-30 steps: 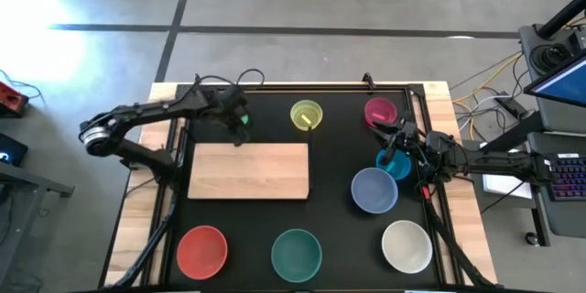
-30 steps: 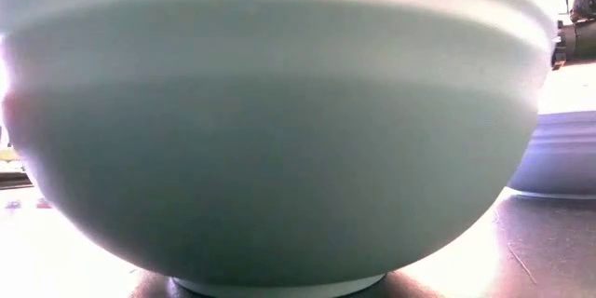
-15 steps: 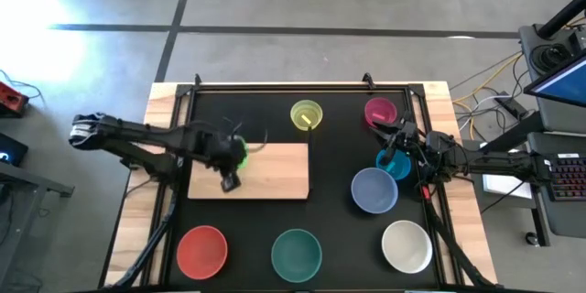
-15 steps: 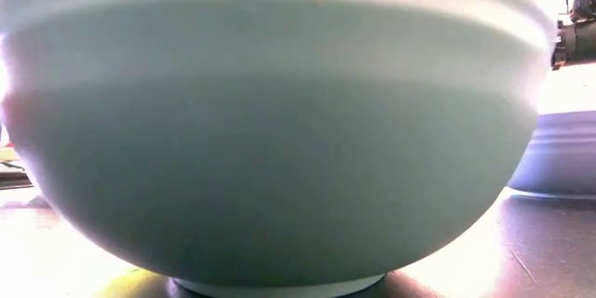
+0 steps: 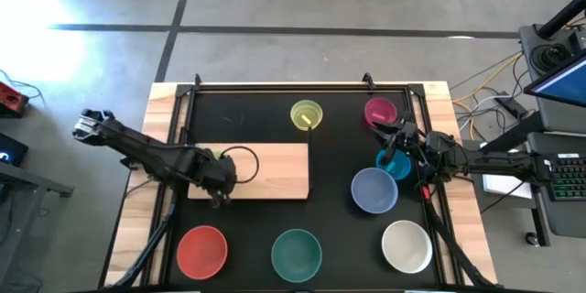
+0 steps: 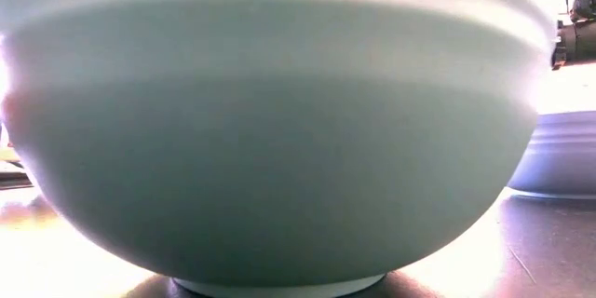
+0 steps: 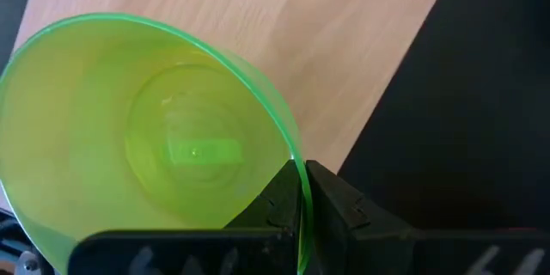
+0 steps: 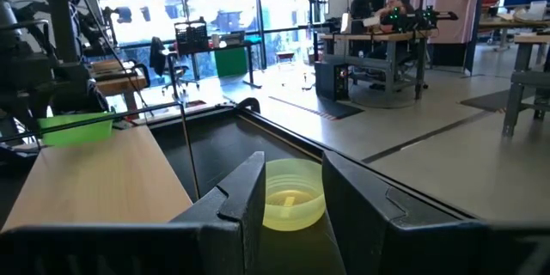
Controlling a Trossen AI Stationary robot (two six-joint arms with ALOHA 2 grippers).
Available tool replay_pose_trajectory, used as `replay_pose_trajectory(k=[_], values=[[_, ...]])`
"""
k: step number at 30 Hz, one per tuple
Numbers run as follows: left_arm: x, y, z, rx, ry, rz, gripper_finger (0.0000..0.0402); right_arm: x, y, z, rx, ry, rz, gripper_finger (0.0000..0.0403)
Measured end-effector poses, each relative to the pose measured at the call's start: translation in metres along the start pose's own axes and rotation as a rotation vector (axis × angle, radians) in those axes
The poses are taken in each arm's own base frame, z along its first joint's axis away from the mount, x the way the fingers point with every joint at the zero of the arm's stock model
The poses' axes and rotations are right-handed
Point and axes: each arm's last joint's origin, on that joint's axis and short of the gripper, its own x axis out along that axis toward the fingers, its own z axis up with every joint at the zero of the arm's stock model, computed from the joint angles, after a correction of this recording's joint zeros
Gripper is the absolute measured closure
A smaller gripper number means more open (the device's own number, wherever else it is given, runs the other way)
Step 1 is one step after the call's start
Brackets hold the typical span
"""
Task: Place and stack bowls onto a shelf
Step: Put the small green bowl on the shelf, then stack the small blue bowl on top of the small green bowl on the shelf
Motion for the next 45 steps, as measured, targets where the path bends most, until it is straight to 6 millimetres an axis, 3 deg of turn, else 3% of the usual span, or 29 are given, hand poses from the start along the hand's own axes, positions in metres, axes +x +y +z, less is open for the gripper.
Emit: replay_pose_trajectory(k=[9,17,25,31,37,45], values=[[0.021,-0.009,0.006,0.010,0.065,0.072,0.0399,0.000,0.000,0.000,0.000,0.000,0.000,0.0296],[0.031,-0.013,0.008,0.014,0.102,0.119,0.0353,0.000,0.000,0.000,-0.001,0.000,0.000,0.0296],[0.001,-0.015,0.019,0.029,-0.011,0.152,0.0284,0.000,0.000,0.000,0.000,0.000,0.000,0.0296],[-0.006,-0.013,0.026,0.149,-0.169,0.268,0.0258,0.000,0.000,0.000,0.000,0.000,0.000,0.0296],[-0.011,-0.010,0.029,0.210,-0.265,0.343,0.0260,0.000,0.000,0.000,0.000,0.000,0.000,0.0296],[-0.041,0.009,0.018,0.292,-0.352,0.317,0.0282,0.000,0.000,0.000,0.000,0.000,0.000,0.0296]])
